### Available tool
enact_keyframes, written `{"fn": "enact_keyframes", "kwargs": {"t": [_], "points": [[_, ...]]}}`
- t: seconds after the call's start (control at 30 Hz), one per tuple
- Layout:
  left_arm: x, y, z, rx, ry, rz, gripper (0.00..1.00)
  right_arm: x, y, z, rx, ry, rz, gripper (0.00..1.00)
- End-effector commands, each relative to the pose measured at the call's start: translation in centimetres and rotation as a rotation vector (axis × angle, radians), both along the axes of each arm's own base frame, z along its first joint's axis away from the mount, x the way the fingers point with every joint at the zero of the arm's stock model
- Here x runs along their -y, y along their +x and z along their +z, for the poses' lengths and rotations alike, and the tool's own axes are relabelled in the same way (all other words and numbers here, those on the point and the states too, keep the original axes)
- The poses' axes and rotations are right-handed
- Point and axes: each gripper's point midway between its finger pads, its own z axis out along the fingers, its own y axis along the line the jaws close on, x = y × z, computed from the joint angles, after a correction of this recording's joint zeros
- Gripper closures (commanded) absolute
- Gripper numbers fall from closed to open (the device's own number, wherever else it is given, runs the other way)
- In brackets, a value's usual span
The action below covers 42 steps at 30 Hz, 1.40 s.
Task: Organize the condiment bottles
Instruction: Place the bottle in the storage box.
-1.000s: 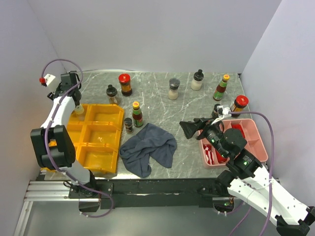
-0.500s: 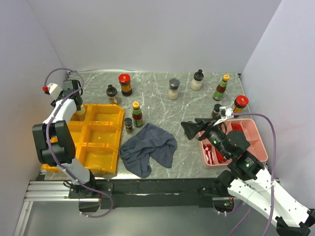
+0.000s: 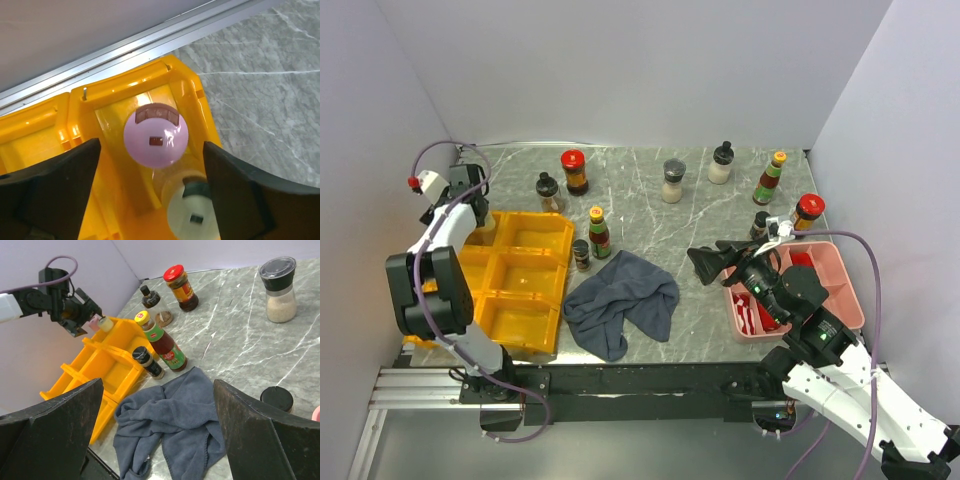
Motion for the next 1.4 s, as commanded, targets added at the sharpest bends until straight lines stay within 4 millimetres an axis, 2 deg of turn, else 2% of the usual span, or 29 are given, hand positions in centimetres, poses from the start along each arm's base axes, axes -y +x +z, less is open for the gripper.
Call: {"fn": "enact_keyframes", "kwargs": {"t": [0.0,0.03,0.07,0.13,0.2,0.23,0.27,0.3,0.33,0.4,0.43,0.47,0.5,0.57,0.6,0.67,0.7,0.77,0.8,0.9,1.0,1.13,1.3,1.37], "points": [[0.1,-0.2,5.5,0.113,0.025,-0.002,0.08,-0.3,0.0,0.5,0.025,-0.002,0.017,0.02],[0.1,-0.3,6.2,0.127,0.026,-0.005,0.03,-0.4,0.0,0.4,0.023,-0.002,0.02,0.02],[0.5,-0.2,7.8,0.169,0.018,-0.026,0.01,-0.5,0.0,0.4,0.021,-0.004,0.022,0.02],[1.3,0.0,9.3,0.211,0.007,-0.075,0.01,-0.6,0.1,0.2,0.014,-0.004,0.022,0.02],[3.6,0.8,11.3,0.293,-0.034,-0.207,0.0,-0.7,0.3,0.0,0.0,-0.006,0.017,0.02],[5.0,0.9,11.2,0.302,-0.052,-0.265,0.0,-0.7,0.4,0.0,-0.006,-0.008,0.016,0.02],[6.0,1.1,12.4,0.35,-0.057,-0.31,0.0,-0.9,0.5,-0.4,-0.024,-0.014,0.017,0.02],[7.5,1.2,12.6,0.351,-0.071,-0.39,0.01,-1.0,0.6,-0.1,-0.027,-0.011,0.015,0.02],[8.9,1.2,12.7,0.353,-0.079,-0.428,0.01,-1.2,0.8,-0.3,-0.044,-0.017,0.016,0.02],[10.5,0.8,14.0,0.382,-0.06,-0.483,0.01,-1.2,0.8,-0.2,-0.066,-0.018,0.016,0.02],[12.5,0.6,14.0,0.379,-0.055,-0.539,0.01,-1.3,0.8,-0.3,-0.081,-0.019,0.012,0.02],[13.5,0.2,14.9,0.396,-0.035,-0.567,0.01,-1.1,0.8,-0.1,-0.087,-0.022,0.007,0.02],[15.5,-0.1,15.0,0.395,-0.035,-0.608,0.01,-1.0,0.8,-0.2,-0.094,-0.025,0.002,0.02],[18.2,-0.8,15.8,0.421,-0.032,-0.693,0.01,-0.8,0.7,-0.3,-0.099,-0.034,-0.004,0.02],[21.1,-1.0,16.0,0.438,-0.04,-0.779,0.01,-0.5,0.9,-0.3,-0.103,-0.033,-0.027,0.0],[23.7,-2.1,15.5,0.438,-0.038,-0.873,0.01,0.5,1.2,-0.5,-0.157,-0.015,-0.098,0.0],[26.2,-2.9,15.3,0.439,-0.05,-0.95,0.01,1.5,1.7,-0.7,-0.172,-0.018,-0.165,0.0],[28.5,-4.2,15.0,0.458,-0.046,-1.037,0.01,2.3,1.9,-0.8,-0.215,-0.026,-0.215,0.0],[30.5,-5.2,15.1,0.47,-0.054,-1.101,0.0,2.6,2.1,-0.9,-0.226,-0.03,-0.24,0.0],[33.0,-7.4,15.2,0.492,-0.047,-1.189,0.01,3.8,2.8,-1.7,-0.273,-0.04,-0.338,0.0],[33.8,-9.2,15.5,0.516,-0.038,-1.218,0.01,4.3,3.4,-3.0,-0.309,-0.073,-0.389,0.0],[34.4,-11.5,15.5,0.566,-0.009,-1.251,0.01,3.0,3.9,-5.3,-0.352,-0.167,-0.35,0.02],[33.1,-11.2,13.0,0.533,0.076,-1.18,0.01,0.8,3.8,-7.0,-0.378,-0.253,-0.224,0.09],[33.3,-10.8,12.2,0.5,0.097,-1.186,0.01,0.5,3.8,-7.7,-0.36,-0.26,-0.201,0.11]]}}
